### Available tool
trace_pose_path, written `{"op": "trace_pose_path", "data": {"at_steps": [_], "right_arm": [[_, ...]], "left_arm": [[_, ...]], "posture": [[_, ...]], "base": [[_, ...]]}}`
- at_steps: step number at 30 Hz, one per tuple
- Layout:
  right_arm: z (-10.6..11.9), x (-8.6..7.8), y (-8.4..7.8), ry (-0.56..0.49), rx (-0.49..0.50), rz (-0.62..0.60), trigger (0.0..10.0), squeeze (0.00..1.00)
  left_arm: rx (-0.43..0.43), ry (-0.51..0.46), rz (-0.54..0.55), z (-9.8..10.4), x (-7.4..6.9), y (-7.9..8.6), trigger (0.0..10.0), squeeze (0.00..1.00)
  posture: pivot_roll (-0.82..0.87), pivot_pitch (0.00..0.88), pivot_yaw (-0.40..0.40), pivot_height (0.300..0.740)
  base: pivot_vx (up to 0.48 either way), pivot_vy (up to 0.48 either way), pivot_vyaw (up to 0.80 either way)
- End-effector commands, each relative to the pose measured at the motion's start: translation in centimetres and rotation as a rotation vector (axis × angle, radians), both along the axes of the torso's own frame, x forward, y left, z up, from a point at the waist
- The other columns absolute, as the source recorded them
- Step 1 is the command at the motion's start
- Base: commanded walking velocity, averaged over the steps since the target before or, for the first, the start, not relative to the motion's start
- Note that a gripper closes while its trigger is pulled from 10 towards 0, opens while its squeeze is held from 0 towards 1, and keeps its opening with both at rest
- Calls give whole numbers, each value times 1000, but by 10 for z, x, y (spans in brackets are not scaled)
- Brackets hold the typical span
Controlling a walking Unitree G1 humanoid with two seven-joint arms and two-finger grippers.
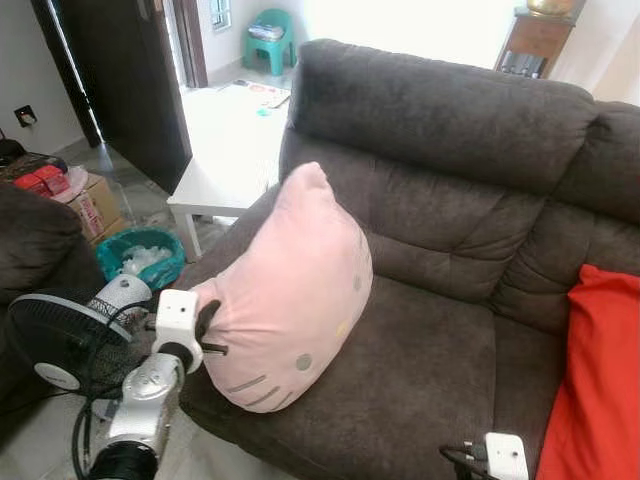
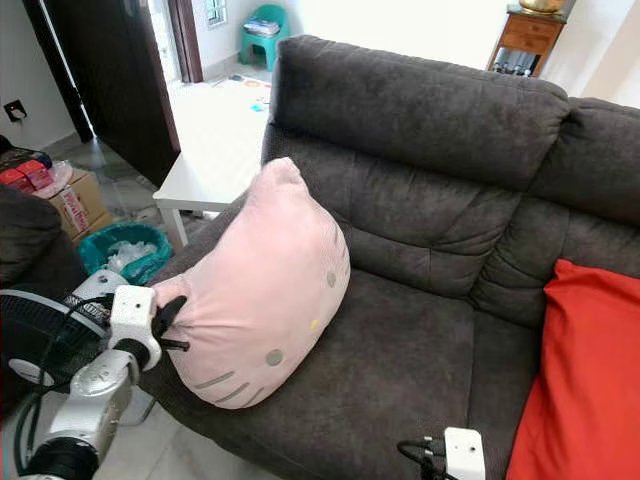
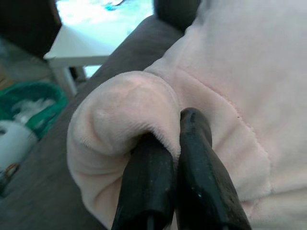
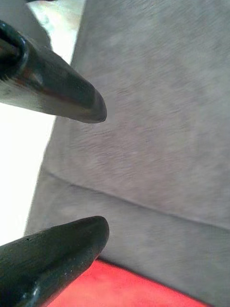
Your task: Move the pillow to the sofa from floor
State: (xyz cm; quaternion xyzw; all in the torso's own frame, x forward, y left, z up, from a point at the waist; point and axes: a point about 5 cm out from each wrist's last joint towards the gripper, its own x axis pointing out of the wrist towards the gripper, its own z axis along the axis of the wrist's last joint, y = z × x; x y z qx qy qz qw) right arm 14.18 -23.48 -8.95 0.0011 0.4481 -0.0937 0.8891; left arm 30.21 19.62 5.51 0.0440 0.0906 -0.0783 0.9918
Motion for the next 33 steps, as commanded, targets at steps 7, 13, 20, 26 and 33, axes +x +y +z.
{"op": "trace_pose_path", "data": {"at_steps": [7, 13, 20, 26, 33], "right_arm": [[-1, -2, -2, 19, 15, -37, 10000, 0], [1, 3, -2, 5, 17, -38, 10000, 0], [1, 3, -3, 7, 17, -42, 10000, 0], [1, 2, -3, 10, 18, -47, 10000, 0], [0, 2, -2, 8, 20, -55, 10000, 0]], "left_arm": [[70, 46, -302, -8, -11, -28, 10000, 0], [97, -28, -226, 1, -7, -22, 10000, 0], [71, -147, -99, 19, 0, -16, 10000, 122], [32, -206, -78, 30, 3, -20, 10000, 1000], [28, -273, -63, 42, 2, -25, 10000, 1000]], "posture": [[94, 21, -106, 740], [97, 24, -107, 740], [97, 24, -105, 740], [97, 24, -104, 740], [101, 22, -102, 740]], "base": [[0, 0, 0], [0, 0, 0], [0, 0, 0], [0, 0, 0], [0, 0, 0]]}}
